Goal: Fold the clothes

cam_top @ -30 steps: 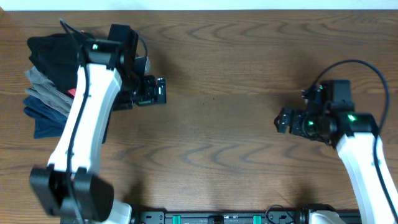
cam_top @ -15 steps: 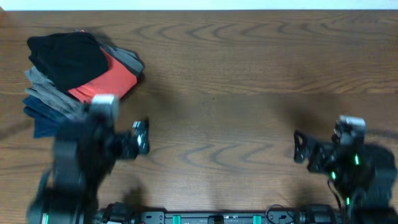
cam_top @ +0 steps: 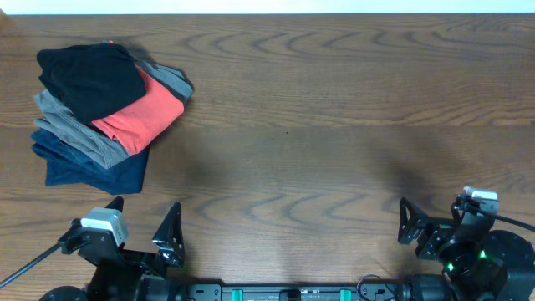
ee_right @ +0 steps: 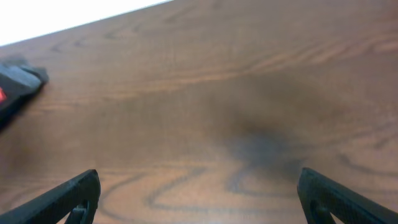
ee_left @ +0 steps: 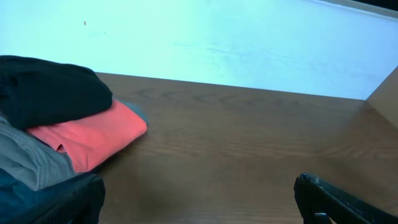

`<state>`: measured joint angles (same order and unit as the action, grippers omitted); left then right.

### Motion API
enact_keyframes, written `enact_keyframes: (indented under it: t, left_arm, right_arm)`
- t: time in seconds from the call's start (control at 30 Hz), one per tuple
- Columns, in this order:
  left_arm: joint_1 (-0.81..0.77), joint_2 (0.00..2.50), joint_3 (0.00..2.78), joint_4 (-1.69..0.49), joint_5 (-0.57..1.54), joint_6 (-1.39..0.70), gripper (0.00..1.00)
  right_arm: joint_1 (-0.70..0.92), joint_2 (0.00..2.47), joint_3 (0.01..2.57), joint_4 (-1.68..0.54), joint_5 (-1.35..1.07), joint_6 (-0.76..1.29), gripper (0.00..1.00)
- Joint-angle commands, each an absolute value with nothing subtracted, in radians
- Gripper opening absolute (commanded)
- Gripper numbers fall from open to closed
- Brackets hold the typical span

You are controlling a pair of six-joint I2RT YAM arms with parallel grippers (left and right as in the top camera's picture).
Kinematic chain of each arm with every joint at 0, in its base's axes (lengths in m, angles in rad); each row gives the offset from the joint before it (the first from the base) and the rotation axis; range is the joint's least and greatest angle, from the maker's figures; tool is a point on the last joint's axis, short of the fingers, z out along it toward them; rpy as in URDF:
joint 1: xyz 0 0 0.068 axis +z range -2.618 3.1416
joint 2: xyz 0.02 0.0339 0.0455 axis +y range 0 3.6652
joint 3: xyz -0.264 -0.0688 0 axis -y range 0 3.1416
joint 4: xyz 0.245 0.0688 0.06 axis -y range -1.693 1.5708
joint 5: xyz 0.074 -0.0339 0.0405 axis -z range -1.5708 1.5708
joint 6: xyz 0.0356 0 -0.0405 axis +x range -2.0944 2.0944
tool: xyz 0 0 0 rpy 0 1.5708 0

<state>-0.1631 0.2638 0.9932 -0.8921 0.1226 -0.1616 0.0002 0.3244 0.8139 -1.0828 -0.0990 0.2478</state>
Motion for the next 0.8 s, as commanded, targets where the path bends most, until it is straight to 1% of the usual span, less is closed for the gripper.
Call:
enact_keyframes:
  t: [0.0,0.33,0.53,0.6,0.77]
  left_arm:
    - [-0.164,0.261,0.987,-0.889,0.107,-0.178,0.98]
    - [-0.164,0.261,0.987,-0.889,0.107,-0.178,0.98]
    - [-0.164,0.261,0.987,-0.889,0.107,-0.178,0.98]
    - [-0.164,0.261,0.987,-0.889,0.107,-0.178,0.98]
    - [-0.164,0.261,0.987,-0.889,0.107,-0.178,0.98]
  right_arm:
    - [-0.006,0.320,0.805,-1.116,-0.089,0.257,0.99]
    - [-0.006,0.320,0.805,-1.224,-0.093,0.262,0.99]
    - [0.000,0.262,0.804,-1.220,-0.094,0.261,0.99]
    - [0.008,0.231,0.796,-1.186,-0.081,0.232,0.99]
    - [0.030,0.125,0.717,-1.007,-0.087,0.081,0.99]
